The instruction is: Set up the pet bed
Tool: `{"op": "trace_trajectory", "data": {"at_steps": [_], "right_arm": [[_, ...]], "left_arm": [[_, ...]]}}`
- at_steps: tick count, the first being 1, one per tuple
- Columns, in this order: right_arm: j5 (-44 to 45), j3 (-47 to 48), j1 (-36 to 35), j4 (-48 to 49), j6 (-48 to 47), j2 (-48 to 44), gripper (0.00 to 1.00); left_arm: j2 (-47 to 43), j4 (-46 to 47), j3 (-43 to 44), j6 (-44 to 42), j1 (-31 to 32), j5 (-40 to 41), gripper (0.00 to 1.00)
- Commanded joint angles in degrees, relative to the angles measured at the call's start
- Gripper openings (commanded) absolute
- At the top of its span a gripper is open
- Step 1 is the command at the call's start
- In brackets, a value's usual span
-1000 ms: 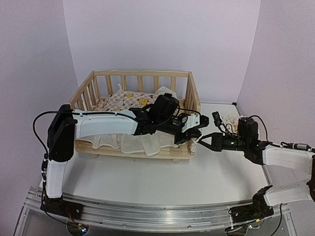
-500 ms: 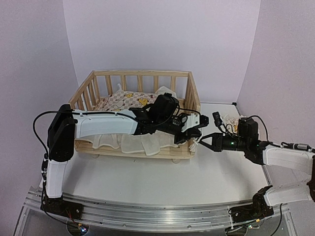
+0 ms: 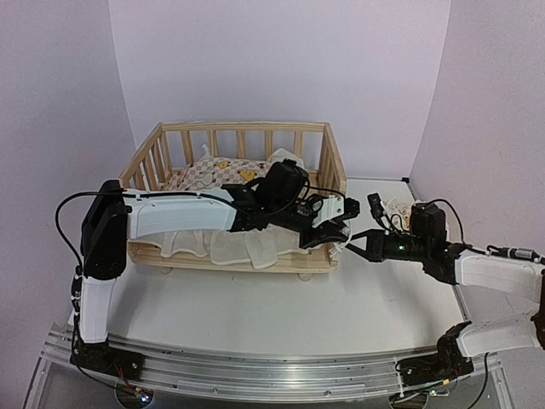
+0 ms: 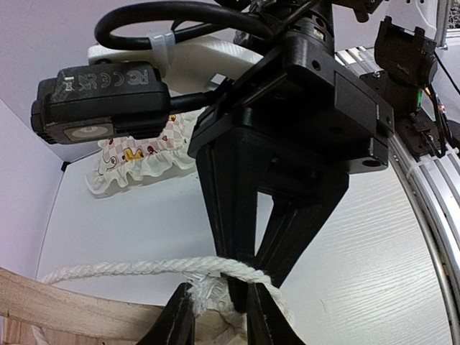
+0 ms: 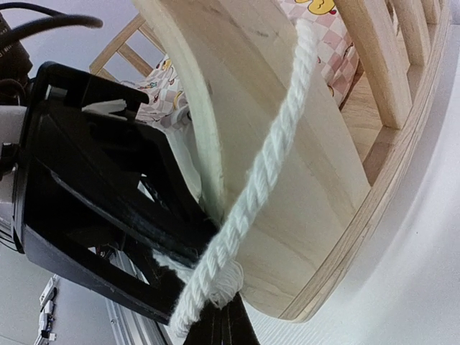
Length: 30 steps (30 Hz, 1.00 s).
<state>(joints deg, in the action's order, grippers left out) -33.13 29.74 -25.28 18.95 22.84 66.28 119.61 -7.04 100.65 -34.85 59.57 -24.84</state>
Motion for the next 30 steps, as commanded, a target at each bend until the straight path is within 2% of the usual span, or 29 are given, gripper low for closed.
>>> {"op": "trace_trajectory", "data": {"at_steps": [1, 7, 12, 15, 17, 20, 22, 27, 30], "right_arm": [[2.6, 3.1, 0.1, -0.8, -1.3, -0.9, 0.0], [3.9, 3.8, 0.1, -2.2, -1.3, -0.5, 0.0], [3.4, 4.7, 0.1, -2.9, -1.2, 0.2, 0.0], [3.3, 4.9, 0.1, -3.0, -1.2, 0.3, 0.0], [3.3, 5.0, 0.1, -3.1, -1.1, 0.3, 0.0], [3.5, 5.1, 0.1, -3.2, -1.0, 0.3, 0.0], [3.2, 5.4, 0.1, -3.2, -0.9, 0.4, 0.0], [2.6, 6.3, 0.1, -3.6, -0.5, 0.1, 0.0], [2.5, 6.7, 0.1, -4.0, -0.5, -0.4, 0.0]], "left_arm": [[-3.4, -3.8, 2.7, -1.2, -1.6, 4.1, 0.36], [-6.3, -3.3, 1.9, -0.7, -1.6, 4.5, 0.56], [-10.2, -0.4, -2.2, 2.3, -1.6, 5.5, 0.65], [-15.0, 5.5, -10.3, 7.7, -1.6, 7.3, 0.63], [-19.1, 9.4, -19.4, 13.3, -1.1, 7.8, 0.58], [-23.5, 20.2, -34.7, 17.8, 0.9, 12.5, 0.51], [-22.8, 28.5, -39.6, 18.8, 2.6, 15.1, 0.49], [-14.7, 40.9, -38.3, 21.9, 4.3, 21.9, 0.54], [-11.1, 46.9, -37.7, 22.2, 4.4, 23.0, 0.56]]}}
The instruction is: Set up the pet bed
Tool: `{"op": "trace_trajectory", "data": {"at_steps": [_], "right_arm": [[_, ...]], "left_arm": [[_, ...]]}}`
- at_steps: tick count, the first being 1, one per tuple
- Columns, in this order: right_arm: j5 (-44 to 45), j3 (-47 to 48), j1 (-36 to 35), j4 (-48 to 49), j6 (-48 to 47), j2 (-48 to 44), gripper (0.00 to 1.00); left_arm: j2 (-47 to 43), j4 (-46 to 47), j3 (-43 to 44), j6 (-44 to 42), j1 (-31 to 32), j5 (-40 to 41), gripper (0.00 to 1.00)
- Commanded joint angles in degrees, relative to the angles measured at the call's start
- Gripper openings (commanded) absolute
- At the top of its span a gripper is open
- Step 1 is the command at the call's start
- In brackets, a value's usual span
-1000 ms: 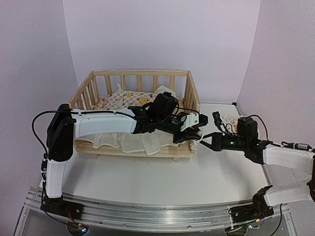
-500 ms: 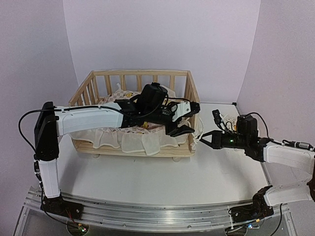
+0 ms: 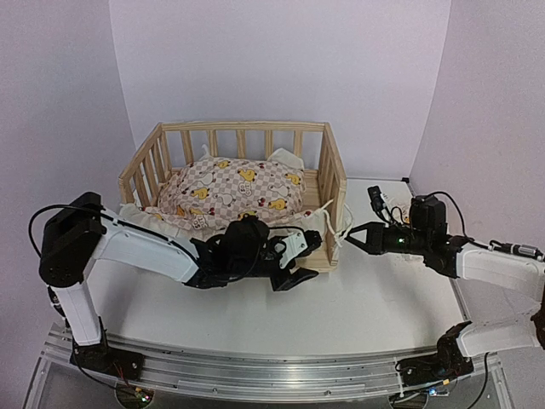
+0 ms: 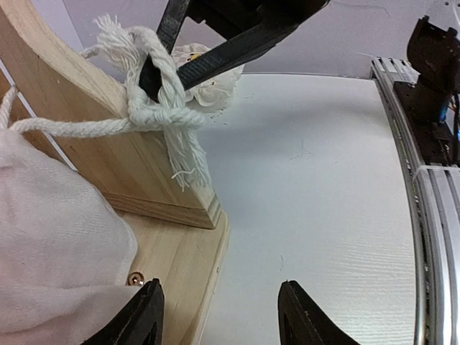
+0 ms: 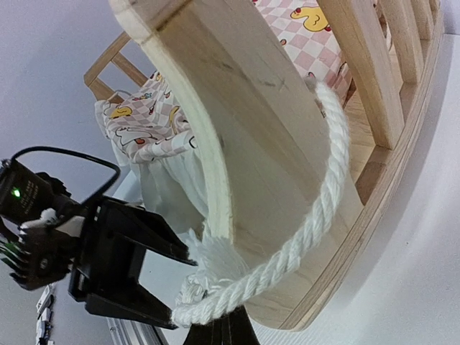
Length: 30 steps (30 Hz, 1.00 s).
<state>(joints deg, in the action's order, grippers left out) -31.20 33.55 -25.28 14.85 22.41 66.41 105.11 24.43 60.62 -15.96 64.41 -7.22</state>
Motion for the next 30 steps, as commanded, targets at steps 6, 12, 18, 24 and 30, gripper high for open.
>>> {"op": "trace_trajectory", "data": {"at_steps": [6, 12, 18, 24, 30], "right_arm": [[0.4, 3.3, 0.1, -0.4, -0.4, -0.5, 0.0], [0.6, 2.8, 0.1, -0.6, -0.1, -0.5, 0.0], [0.3, 3.0, 0.1, -0.7, -0.2, -0.6, 0.0], [0.4, 2.8, 0.1, -0.9, -0.1, -1.1, 0.0], [0.7, 3.1, 0.1, -1.3, 0.1, -0.8, 0.0]], "left_arm": [[7.4, 21.3, 4.7, 3.8, 0.6, 5.7, 0.57], [9.4, 22.4, 6.7, 6.1, 1.7, 3.3, 0.54], [12.3, 20.2, 9.5, 8.7, 2.4, 5.8, 0.44], [14.2, 19.8, 12.2, 8.2, 2.4, 7.5, 0.27], [13.4, 18.2, 11.4, 8.7, 2.4, 9.7, 0.01]]}}
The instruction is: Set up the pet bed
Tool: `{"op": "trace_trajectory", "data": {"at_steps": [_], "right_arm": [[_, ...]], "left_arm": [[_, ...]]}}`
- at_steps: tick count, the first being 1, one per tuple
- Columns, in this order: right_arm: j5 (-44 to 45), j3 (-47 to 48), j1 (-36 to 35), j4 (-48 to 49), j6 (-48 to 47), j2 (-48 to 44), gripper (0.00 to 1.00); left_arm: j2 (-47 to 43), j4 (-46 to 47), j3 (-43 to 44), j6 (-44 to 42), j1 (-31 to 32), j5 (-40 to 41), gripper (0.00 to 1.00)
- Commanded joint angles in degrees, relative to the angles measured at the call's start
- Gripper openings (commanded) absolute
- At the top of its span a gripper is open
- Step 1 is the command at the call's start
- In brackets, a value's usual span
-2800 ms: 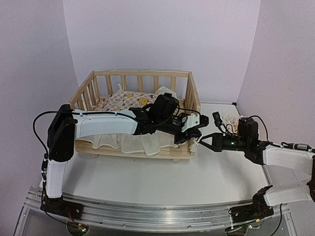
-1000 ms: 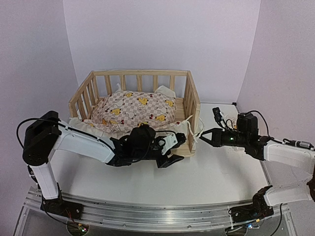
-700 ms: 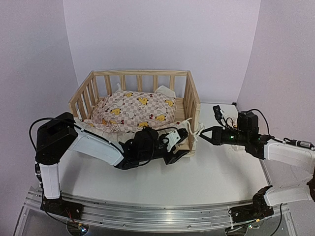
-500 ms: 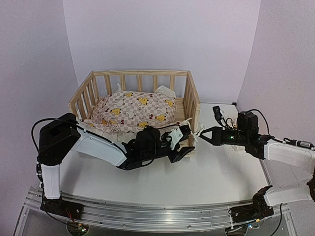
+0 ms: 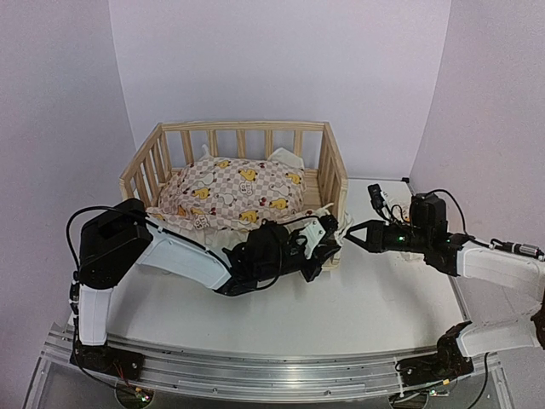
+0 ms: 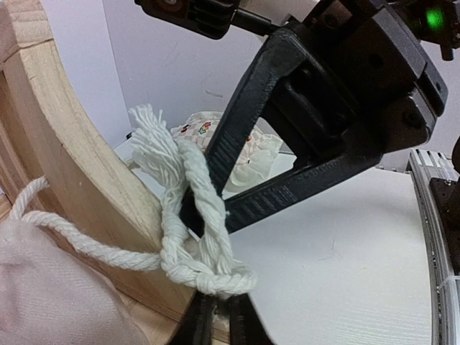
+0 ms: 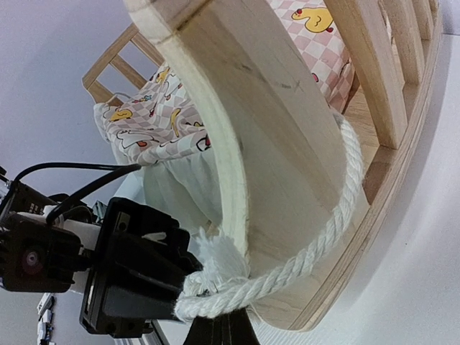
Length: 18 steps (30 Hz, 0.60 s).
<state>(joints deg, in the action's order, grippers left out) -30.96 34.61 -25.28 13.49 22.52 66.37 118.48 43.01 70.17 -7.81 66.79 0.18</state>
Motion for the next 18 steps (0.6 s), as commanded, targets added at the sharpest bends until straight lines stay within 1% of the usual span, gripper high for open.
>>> {"op": "trace_trajectory", "data": {"at_steps": [1, 4, 7, 13, 18], "right_arm": [[0.5, 2.2, 0.1, -0.2, 0.1, -0.7, 0.0], [2.3, 3.0, 0.1, -2.2, 0.3, -0.7, 0.0], [7.9, 5.8, 0.3, -8.9, -1.5, -1.1, 0.0], [14.6, 8.7, 5.7, -15.5, 0.8, -1.7, 0.0], [19.8, 10.1, 8.5, -17.1, 2.5, 1.9, 0.0]], "left_arm": [[-0.3, -0.7, 1.6, 0.4, 0.0, 2.4, 0.0], [-1.8, -2.7, 0.7, 0.4, 0.0, 2.9, 0.0], [-3.6, -5.0, -0.6, 0.7, 0.0, 2.6, 0.0], [-7.6, -7.9, -2.0, -1.0, -0.1, 0.7, 0.0], [-10.4, -9.6, -2.9, -4.2, 0.0, -3.0, 0.0]]}}
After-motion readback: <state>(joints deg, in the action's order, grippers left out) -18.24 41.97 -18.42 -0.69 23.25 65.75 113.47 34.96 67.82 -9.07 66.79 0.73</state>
